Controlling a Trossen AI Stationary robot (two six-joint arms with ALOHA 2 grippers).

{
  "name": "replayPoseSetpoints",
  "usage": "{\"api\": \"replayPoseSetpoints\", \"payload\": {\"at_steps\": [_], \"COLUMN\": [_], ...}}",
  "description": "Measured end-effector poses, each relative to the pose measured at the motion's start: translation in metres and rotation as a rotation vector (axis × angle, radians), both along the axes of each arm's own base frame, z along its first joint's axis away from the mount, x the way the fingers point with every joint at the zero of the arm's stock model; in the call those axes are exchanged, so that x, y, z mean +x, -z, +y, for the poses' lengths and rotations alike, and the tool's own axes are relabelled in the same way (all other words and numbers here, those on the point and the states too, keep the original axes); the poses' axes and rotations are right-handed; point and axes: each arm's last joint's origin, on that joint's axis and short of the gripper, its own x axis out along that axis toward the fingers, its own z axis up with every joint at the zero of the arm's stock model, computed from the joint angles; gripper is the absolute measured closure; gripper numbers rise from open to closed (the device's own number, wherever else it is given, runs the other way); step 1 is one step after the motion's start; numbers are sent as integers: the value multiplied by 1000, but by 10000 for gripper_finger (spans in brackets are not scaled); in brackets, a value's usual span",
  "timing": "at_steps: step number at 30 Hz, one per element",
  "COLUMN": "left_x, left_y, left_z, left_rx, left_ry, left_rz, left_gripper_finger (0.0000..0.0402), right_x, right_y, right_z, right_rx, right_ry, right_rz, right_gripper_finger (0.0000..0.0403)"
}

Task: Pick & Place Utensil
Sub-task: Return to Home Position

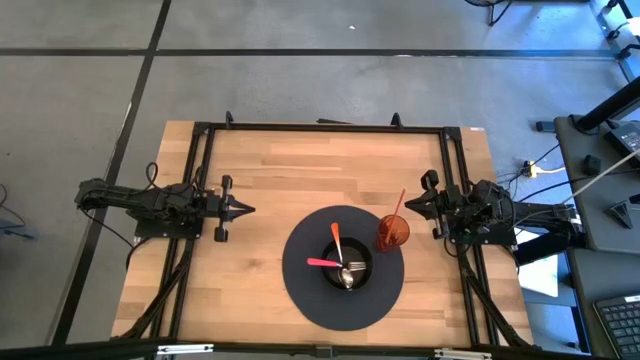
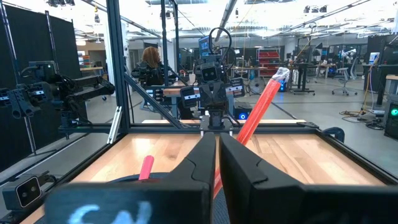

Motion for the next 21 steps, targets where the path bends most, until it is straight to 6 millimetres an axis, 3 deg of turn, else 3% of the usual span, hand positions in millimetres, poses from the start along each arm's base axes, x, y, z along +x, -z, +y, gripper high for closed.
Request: {"api": "replayPoseSetpoints", "payload": {"at_steps": [21], "left_x": [0], "left_y": [0], "left_z": [0], "left_rx": [0], "left_ry": [0], "left_rz": [0], "left_gripper_finger": [396], "right_x": [0], "right_y": [0], "right_z": [0], "right_rx": [0], "right_ry": [0], "right_rz": [0], "right_gripper_finger": [379]}}
